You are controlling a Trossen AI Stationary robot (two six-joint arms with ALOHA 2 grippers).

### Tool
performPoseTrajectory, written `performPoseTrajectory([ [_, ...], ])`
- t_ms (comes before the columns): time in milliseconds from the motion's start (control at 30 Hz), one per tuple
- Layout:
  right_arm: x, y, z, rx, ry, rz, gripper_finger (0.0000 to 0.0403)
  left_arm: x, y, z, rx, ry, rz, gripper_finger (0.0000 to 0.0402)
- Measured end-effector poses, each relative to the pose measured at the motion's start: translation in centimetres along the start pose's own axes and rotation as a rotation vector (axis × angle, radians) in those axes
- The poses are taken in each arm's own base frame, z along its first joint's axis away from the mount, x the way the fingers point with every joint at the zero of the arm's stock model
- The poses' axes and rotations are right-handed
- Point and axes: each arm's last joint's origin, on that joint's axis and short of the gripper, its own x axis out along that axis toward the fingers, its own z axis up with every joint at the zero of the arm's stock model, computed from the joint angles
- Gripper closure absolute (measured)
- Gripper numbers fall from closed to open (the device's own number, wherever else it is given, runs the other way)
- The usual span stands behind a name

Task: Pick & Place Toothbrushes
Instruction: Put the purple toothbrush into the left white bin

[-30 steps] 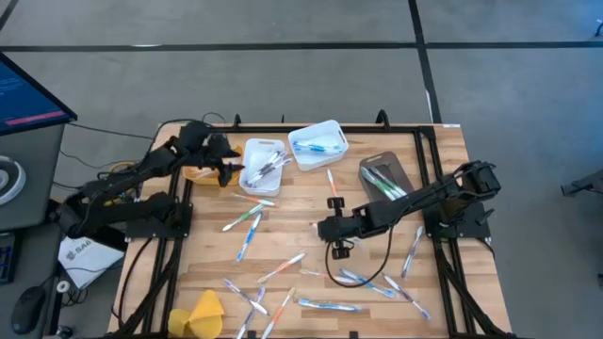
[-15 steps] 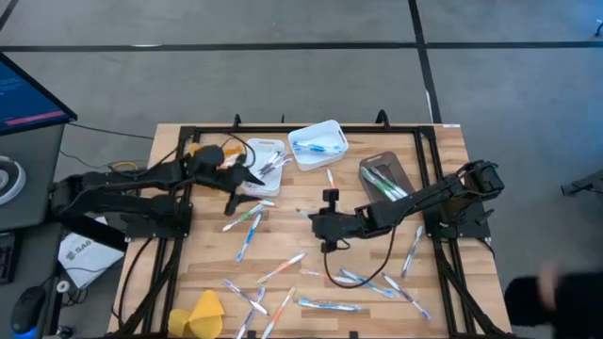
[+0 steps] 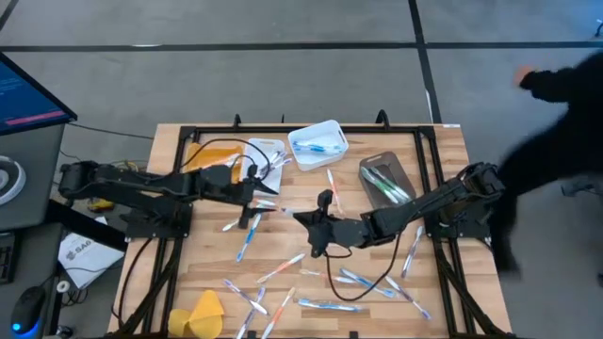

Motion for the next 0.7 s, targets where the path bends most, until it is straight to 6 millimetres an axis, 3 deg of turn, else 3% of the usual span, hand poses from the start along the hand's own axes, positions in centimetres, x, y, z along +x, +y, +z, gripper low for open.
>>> performPoseTrajectory([
  [367, 0.5, -0.8, 0.1, -0.009, -0.020, -0.035, 0.0403, 4.0, -1.3, -0.5, -0.001, -0.112, -0.023, 0.0183],
  [700, 0.8, -1.1, -0.2, 0.017, -0.012, -0.035, 0.0403, 5.7, -1.3, -0.3, -0.018, -0.254, 0.006, 0.0183],
])
